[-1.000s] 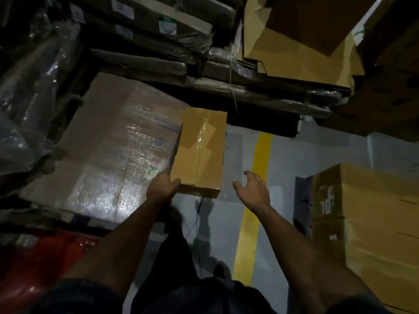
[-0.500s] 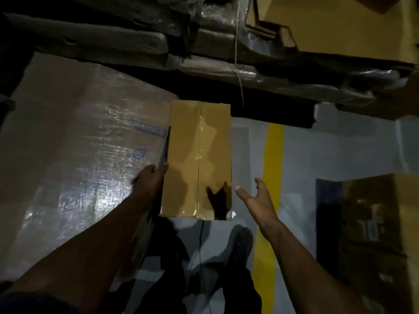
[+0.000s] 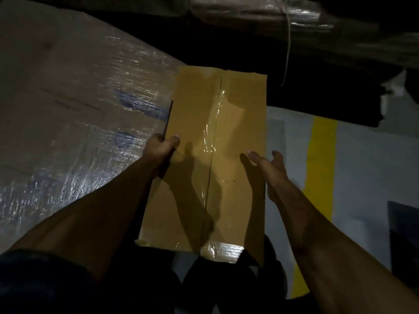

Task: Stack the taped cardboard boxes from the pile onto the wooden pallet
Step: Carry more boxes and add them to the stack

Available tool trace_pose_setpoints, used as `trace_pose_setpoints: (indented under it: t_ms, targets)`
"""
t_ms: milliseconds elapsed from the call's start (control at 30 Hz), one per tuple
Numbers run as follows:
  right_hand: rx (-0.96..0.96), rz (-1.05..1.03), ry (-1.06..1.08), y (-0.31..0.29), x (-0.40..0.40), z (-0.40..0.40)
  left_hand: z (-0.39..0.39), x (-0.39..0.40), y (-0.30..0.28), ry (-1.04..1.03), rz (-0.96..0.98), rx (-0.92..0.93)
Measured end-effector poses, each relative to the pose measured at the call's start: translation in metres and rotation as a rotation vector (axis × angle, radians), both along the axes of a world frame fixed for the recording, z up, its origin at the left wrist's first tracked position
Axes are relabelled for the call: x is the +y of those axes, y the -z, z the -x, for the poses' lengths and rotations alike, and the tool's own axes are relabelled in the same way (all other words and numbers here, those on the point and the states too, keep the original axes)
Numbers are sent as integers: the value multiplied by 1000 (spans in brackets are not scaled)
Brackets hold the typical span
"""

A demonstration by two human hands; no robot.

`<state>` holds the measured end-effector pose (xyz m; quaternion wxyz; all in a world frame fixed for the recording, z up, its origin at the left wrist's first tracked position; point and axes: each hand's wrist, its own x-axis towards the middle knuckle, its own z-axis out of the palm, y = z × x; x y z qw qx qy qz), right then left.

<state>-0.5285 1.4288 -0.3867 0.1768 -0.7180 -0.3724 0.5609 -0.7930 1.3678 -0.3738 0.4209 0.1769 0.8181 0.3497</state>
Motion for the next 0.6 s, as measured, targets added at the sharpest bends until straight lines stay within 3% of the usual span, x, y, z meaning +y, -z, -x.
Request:
trace_pose_setpoints:
  t_ms: [367,600]
  targets:
    - [-67,-18,-30,28,-17,10,3,-13,26,18,-54,-165]
    - [-135,-73,-41,-21,-30,-2,-9,-35,-30,-5,-94,-165]
